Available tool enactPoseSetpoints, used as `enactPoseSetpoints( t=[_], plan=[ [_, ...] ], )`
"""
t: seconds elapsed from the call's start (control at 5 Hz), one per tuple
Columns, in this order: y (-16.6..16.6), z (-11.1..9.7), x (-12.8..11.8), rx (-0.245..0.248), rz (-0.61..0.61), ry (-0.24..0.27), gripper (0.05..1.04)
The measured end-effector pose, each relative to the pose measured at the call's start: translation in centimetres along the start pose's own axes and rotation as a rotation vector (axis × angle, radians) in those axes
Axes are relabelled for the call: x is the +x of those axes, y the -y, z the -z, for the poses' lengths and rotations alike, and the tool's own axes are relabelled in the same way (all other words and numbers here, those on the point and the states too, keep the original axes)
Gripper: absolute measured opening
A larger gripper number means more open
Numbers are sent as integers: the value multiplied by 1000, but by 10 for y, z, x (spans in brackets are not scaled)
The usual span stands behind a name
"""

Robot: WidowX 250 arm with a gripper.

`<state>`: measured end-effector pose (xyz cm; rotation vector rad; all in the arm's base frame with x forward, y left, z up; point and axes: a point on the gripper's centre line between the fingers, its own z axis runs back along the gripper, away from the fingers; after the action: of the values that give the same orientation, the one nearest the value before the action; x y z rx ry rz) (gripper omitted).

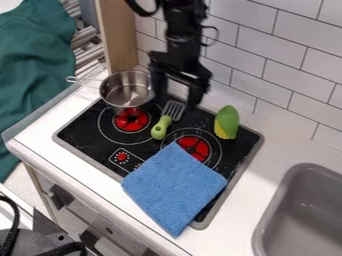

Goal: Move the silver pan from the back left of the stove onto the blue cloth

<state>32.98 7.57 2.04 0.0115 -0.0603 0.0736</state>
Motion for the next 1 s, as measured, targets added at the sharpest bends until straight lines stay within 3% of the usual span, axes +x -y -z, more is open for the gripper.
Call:
enactPoseSetpoints(
  t=[0.2, 0.6, 1.0],
  plan=[
    [-25, 4, 0, -10, -33, 4, 1001],
    [-37, 42, 11, -41, 6, -98, 1001],
    [-45, 54, 17, -18, 30, -157, 1001]
  ],
)
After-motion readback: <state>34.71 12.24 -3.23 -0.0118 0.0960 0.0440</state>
